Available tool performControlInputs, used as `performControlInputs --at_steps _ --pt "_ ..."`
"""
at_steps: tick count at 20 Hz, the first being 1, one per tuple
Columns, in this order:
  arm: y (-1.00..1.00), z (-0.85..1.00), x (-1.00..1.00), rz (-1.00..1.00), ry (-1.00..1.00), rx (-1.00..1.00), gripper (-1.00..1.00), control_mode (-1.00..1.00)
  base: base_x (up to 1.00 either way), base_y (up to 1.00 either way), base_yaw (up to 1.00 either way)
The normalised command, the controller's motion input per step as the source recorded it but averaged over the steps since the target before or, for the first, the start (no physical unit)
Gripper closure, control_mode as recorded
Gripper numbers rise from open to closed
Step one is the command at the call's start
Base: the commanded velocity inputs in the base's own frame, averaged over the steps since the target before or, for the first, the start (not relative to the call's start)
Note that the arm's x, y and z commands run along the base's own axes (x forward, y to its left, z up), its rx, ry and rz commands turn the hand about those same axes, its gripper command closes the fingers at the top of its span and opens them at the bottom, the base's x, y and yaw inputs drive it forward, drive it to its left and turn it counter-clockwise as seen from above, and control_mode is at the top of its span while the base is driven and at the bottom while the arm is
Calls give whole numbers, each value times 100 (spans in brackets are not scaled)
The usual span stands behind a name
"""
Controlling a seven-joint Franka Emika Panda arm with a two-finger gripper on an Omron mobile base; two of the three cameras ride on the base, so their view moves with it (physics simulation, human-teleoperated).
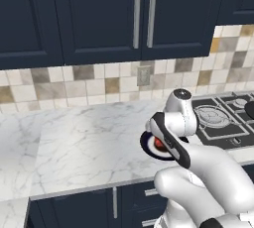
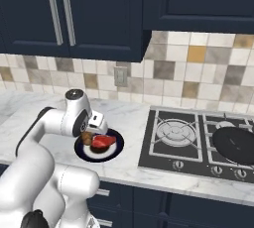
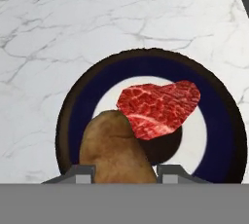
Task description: Place the steak on the plate and place the potato on the same plate.
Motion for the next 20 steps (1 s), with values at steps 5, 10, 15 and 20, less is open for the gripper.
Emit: performControlInputs --at_steps 5,10,15,20 --pt "0 -19 23 0 0 0 -100 -100 0 0 0" --pt "0 -2 9 0 0 0 -100 -100 0 0 0" --pt "0 0 0 0 0 0 -100 -100 0 0 0" --pt "-8 0 -27 0 0 0 -100 -100 0 0 0"
